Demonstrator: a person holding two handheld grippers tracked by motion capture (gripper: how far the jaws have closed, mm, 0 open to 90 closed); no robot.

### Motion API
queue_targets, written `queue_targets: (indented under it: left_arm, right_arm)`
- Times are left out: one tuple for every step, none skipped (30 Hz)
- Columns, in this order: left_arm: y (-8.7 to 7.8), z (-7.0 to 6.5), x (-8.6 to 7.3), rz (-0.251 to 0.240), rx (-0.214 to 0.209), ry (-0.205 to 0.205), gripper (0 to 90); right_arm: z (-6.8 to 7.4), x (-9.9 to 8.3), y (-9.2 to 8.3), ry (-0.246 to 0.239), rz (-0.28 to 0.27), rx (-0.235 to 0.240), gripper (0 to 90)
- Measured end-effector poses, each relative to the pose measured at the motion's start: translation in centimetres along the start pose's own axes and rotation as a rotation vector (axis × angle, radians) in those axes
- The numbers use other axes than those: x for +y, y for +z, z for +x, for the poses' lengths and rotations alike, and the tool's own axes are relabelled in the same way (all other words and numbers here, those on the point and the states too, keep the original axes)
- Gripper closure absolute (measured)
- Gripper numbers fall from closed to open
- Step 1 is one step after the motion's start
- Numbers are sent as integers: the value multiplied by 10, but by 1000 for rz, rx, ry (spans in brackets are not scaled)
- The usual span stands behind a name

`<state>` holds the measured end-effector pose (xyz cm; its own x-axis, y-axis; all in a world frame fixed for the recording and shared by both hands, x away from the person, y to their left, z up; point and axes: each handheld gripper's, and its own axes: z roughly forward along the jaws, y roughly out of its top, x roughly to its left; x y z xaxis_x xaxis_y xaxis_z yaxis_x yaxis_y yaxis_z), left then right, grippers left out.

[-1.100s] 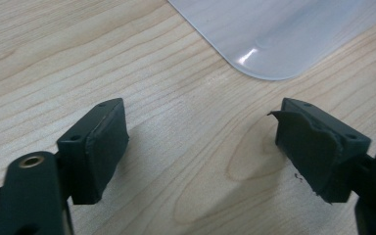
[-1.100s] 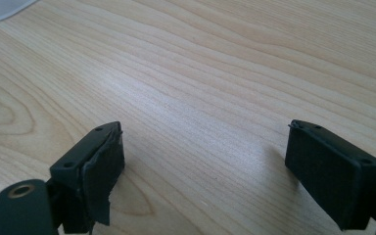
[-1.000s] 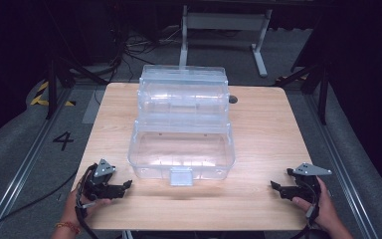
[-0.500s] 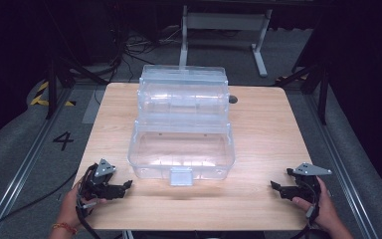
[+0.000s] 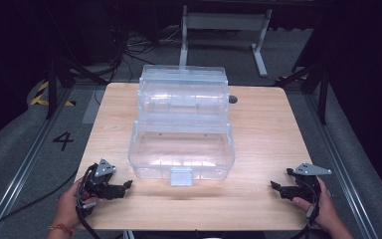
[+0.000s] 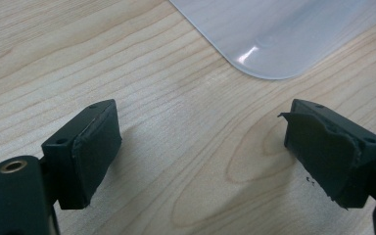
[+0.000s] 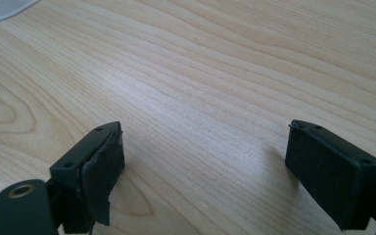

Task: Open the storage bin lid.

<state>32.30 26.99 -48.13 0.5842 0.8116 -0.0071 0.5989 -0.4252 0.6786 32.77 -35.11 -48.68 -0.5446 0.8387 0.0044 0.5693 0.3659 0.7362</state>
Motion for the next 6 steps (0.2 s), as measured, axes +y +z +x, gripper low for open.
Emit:
queue_targets:
  left_arm:
    - [0,0,0,-4,1,-2,142]
    - [0,0,0,-4,1,-2,141]
    - [0,0,0,-1,-2,-2,141]
    - [0,0,0,-1,-1,-1,141]
    - [0,0,0,-1,-1,-2,141]
    - [0,0,0,-4,1,-1,141]
  right_arm:
    - [0,0,0,0,0,0,147]
    - [0,0,0,0,0,0,147]
    - [0,0,0,0,0,0,147]
    - [0,0,0,0,0,0,147]
    - [0,0,0,0,0,0,147]
    - [0,0,0,0,0,0,147]
